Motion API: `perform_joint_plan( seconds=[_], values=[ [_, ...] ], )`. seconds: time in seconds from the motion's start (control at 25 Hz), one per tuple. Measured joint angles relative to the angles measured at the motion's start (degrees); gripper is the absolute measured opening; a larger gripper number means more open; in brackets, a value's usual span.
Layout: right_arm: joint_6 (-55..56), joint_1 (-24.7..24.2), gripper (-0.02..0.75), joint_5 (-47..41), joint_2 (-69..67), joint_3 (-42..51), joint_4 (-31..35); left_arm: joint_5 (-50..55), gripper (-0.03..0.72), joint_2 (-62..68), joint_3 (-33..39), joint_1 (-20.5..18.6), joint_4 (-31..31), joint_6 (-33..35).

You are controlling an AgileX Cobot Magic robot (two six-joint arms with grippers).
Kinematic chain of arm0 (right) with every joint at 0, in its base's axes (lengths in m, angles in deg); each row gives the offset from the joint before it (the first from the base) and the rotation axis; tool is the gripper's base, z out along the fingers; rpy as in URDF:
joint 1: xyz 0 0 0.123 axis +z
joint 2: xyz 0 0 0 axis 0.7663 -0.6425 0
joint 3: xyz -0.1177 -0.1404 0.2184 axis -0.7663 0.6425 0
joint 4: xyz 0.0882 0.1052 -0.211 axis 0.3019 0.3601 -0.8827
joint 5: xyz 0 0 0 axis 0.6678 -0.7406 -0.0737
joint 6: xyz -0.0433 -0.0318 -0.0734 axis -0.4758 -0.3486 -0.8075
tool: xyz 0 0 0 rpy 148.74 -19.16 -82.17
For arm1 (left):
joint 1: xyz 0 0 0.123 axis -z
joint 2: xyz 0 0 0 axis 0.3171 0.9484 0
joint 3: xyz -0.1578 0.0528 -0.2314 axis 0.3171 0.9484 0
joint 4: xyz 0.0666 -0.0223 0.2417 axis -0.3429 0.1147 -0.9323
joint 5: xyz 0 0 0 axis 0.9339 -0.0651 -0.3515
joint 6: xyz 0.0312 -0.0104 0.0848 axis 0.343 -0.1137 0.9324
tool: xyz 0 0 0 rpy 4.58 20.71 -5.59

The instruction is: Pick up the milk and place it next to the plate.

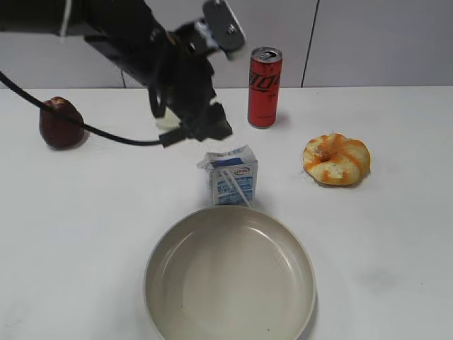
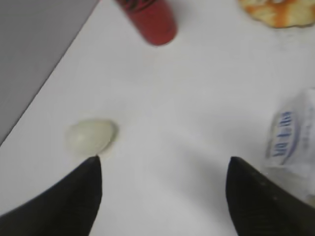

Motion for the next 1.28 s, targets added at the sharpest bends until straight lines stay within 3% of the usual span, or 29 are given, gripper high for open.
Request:
perform_joint_plan(
  seconds=[0.28,0.4,0.56,0.76,1.28],
  values=[
    [0.0,0.0,0.5,0.0,0.0,0.0,0.0,8.21,0.59,-4.09,0.0,-14.09,-13.76,-30.16],
    [0.0,0.0,0.5,0.0,0.0,0.0,0.0,15.14,0.59,-5.41,0.0,-18.5,-17.99,-36.95],
    [0.0,0.0,0.5,0.0,0.0,0.0,0.0,23.18,0.59,-7.65,0.0,-22.21,-19.52,-40.86],
    [0.0,0.0,0.5,0.0,0.0,0.0,0.0,27.62,0.59,-15.31,3.72,-22.53,-18.69,-41.33],
    [0.0,0.0,0.5,0.0,0.0,0.0,0.0,25.54,0.59,-51.01,42.94,-22.53,-16.08,-42.33]
  ],
)
